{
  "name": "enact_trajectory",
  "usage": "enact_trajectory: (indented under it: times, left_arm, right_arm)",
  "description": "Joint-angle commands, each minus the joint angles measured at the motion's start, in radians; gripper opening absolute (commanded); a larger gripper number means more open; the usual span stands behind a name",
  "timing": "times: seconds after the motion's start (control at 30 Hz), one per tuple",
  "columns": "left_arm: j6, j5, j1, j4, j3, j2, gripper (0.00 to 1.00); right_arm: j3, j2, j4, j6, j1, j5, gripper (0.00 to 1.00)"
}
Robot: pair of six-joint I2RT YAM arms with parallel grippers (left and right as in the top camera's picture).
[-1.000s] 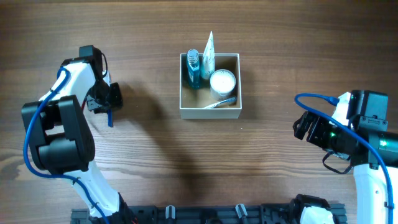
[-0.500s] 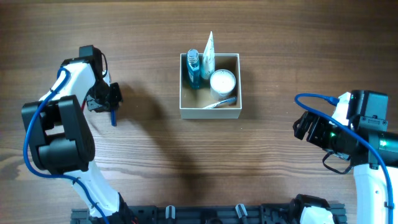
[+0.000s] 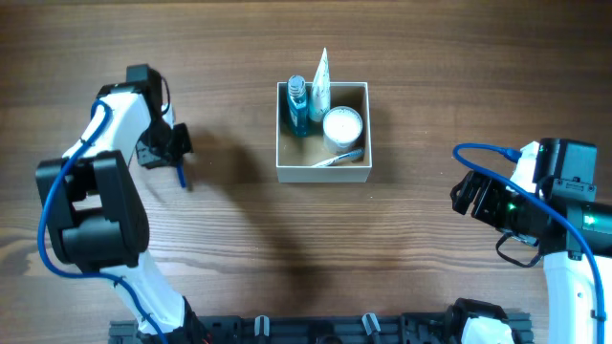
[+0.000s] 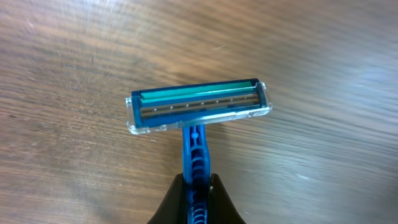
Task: Pack container
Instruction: 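Place the razor into the box and withdraw the left gripper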
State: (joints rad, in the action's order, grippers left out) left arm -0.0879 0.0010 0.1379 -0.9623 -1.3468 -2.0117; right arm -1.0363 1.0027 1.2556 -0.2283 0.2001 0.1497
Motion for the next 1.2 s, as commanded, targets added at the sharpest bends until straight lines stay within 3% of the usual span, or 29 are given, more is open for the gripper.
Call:
enact_trajectory:
  times: [0.0, 0.1, 0.23, 0.33, 0.6, 0.97, 1.1, 1.17]
  left_arm:
    - [0.037, 0.009, -0.139, -0.045, -0.137, 0.21, 0.04]
    - [0.117, 0.009, -0.238, -0.034, -0.169, 0.315, 0.04]
    - [0.354, 0.009, -0.431, 0.008, -0.171, 0.431, 0.04]
    - [0.464, 0.009, -0.596, 0.003, -0.17, 0.444, 0.04]
    - [0.478, 0.009, -0.8, 0.004, -0.17, 0.345, 0.04]
    - [0.478, 0.001, -0.783, 0.046, -0.17, 0.143, 0.04]
    - [0.478, -0.013, -0.784, 0.054, -0.17, 0.132, 0.21]
    - [0.477, -0.053, -0.784, 0.053, -0.17, 0.134, 0.36]
  right_arm:
    - [0.0, 0.002, -0.002, 0.018, 0.0, 0.013, 1.0]
    - [0.0, 0.002, -0.003, 0.019, 0.0, 0.013, 1.0]
    - [0.0, 0.002, -0.008, 0.019, 0.0, 0.012, 1.0]
    - [0.0, 0.002, -0.013, 0.02, 0.0, 0.012, 1.0]
    - [0.0, 0.002, -0.013, 0.023, 0.0, 0.012, 1.0]
    - [0.0, 0.002, -0.013, 0.023, 0.0, 0.012, 1.0]
    - [0.0, 0.002, -0.013, 0.023, 0.0, 0.012, 1.0]
    - [0.0, 0.002, -0.013, 0.023, 0.0, 0.012, 1.0]
